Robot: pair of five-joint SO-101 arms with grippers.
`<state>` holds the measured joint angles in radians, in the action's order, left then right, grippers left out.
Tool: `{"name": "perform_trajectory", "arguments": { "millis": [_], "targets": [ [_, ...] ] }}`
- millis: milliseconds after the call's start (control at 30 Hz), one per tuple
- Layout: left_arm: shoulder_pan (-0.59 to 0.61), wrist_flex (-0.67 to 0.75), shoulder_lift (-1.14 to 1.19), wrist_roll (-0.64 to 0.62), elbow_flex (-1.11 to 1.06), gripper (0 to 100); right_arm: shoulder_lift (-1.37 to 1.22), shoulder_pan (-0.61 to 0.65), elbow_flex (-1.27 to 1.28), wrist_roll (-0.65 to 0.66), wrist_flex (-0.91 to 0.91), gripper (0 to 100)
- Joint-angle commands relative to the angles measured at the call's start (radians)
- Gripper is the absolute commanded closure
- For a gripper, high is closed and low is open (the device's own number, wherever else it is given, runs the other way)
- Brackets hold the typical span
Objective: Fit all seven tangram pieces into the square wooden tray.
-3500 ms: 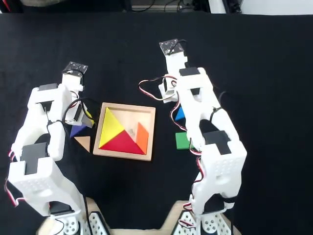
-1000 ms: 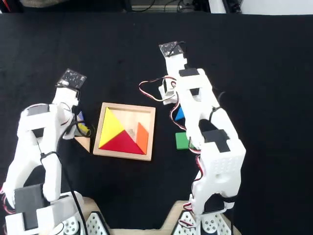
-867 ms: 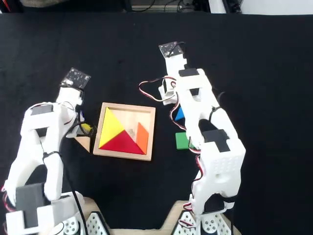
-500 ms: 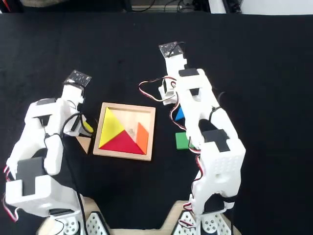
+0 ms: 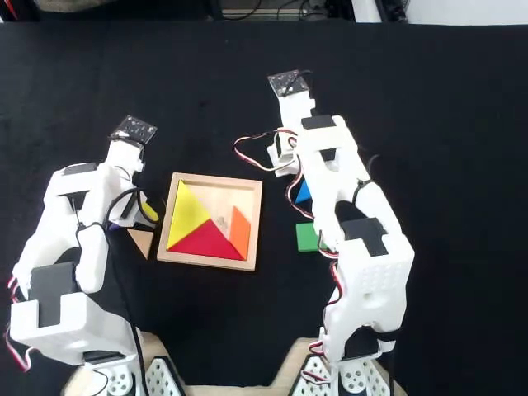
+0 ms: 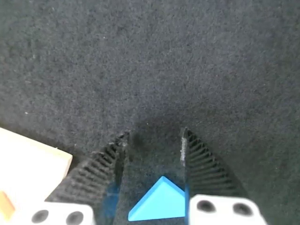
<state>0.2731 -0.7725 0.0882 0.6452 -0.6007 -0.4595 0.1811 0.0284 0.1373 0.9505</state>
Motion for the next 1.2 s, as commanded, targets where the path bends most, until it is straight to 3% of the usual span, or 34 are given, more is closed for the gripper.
{"name": "perform_trajectory", "arguments": {
  "millis": [0, 367, 667, 1167],
  "targets": [
    [-0.018, 0.044, 0.003, 0.005, 0.061, 68, 0.013, 0.008, -0.044, 0.009, -0.008, 82.9],
    [-0.015, 0.068, 0.005, 0.014, 0.054, 69, 0.012, 0.008, -0.044, 0.009, -0.008, 82.9],
    [-0.010, 0.029, 0.005, 0.117, 0.050, 72, 0.010, 0.008, -0.044, 0.009, -0.008, 82.9],
    [-0.010, 0.028, 0.005, 0.170, 0.050, 72, 0.012, 0.008, -0.044, 0.009, -0.008, 82.9]
  ]
}}
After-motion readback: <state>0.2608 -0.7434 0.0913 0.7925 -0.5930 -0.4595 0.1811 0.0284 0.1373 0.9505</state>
